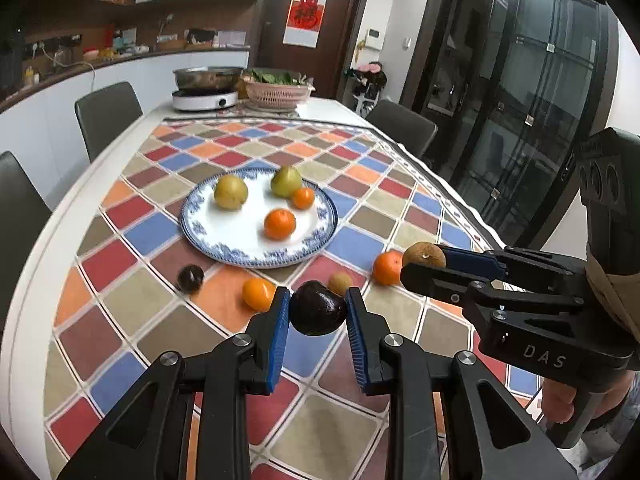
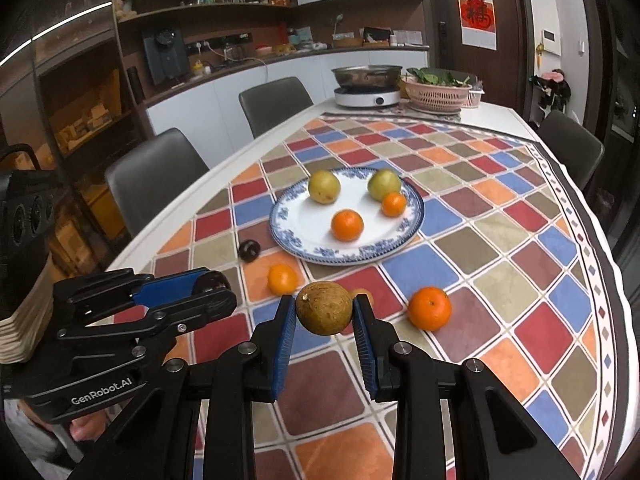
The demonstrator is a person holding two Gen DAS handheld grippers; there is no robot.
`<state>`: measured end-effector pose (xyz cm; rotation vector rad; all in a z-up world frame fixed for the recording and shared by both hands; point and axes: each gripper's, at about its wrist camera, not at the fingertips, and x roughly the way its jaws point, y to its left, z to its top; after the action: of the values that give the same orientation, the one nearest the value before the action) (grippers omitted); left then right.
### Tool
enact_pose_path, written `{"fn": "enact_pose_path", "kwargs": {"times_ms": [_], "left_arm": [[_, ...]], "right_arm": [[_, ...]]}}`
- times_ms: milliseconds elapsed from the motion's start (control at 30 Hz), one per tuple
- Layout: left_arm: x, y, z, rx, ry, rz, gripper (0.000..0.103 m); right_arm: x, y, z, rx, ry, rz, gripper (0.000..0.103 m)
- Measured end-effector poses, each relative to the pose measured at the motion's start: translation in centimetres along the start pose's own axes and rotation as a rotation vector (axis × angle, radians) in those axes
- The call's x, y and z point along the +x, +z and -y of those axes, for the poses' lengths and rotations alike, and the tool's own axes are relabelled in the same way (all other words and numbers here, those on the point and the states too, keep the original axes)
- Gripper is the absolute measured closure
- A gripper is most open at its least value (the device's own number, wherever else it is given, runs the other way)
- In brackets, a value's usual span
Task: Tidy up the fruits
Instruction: 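Grasp the brown kiwi with the right tool while the left tool grasps the dark plum, lift, then carry the kiwi in the right tool while the left tool carries the plum over the plate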
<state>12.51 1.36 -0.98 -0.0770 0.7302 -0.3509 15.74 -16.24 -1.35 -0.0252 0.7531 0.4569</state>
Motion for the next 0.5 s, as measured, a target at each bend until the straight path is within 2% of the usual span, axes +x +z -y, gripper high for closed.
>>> {"fn": "enact_pose_path", "kwargs": {"times_ms": [500], "left_arm": [[-1.4, 3.8, -1.3, 0.038, 0.036, 0.084, 0.075]], "right_arm": [[-0.7, 3.8, -1.0, -0.025, 0.011, 0.075, 0.073]]}}
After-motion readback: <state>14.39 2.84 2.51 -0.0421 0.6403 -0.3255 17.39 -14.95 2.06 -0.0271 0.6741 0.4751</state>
